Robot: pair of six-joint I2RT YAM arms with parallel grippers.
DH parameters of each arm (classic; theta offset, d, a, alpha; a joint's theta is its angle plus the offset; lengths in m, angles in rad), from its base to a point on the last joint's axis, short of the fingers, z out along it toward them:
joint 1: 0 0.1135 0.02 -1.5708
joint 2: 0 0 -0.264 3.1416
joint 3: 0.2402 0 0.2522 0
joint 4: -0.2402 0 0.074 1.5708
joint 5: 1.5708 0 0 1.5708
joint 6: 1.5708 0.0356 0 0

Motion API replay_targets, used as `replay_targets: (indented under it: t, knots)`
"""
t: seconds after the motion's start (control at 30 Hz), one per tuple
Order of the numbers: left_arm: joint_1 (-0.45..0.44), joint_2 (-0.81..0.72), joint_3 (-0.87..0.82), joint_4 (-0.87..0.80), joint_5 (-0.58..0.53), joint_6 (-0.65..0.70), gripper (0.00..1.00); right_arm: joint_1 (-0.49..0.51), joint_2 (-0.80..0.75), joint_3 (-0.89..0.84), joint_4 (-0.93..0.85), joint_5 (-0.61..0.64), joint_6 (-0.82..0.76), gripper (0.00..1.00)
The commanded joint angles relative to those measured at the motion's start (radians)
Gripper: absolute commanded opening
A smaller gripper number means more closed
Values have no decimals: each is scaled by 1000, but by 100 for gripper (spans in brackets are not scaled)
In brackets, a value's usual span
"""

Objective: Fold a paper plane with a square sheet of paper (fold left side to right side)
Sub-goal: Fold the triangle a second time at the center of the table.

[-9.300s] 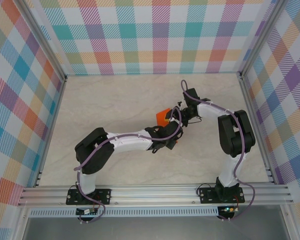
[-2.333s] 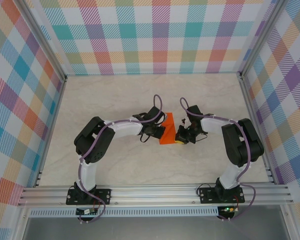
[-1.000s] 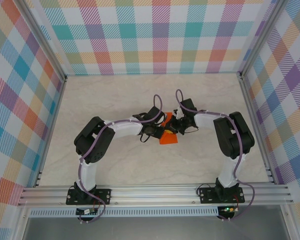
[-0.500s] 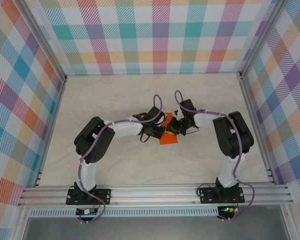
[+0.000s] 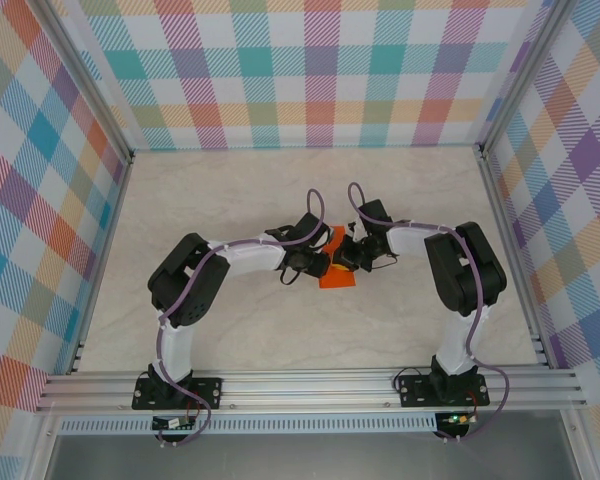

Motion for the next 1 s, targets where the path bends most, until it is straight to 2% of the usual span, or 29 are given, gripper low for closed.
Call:
replay_targets:
  t: [0.0, 0.1, 0.17, 0.3, 0.4, 0.6, 0.8, 0.97]
  knots:
    - [8, -119, 3, -25, -9, -9, 29, 5, 38, -43, -51, 52, -22, 5]
    - [11, -199, -38, -23, -8, -21, 37, 4, 38, -47, -51, 51, -23, 5]
    - [11, -250, -79, -9, 18, -36, 38, 4, 36, -48, -49, 51, -24, 5]
    - [10, -307, -166, 75, 172, -83, 37, 5, 34, -45, -41, 48, -21, 5]
    - [10, -291, -190, 132, 275, -114, 34, 4, 34, -41, -46, 49, -22, 5]
    - [9, -190, -136, 153, 386, -126, 31, 4, 33, -39, -55, 53, -24, 5]
    - [9, -93, -97, 136, 408, -111, 30, 4, 32, -36, -62, 53, -25, 5]
    - [9, -69, -92, 114, 355, -99, 30, 4, 30, -34, -69, 58, -31, 5]
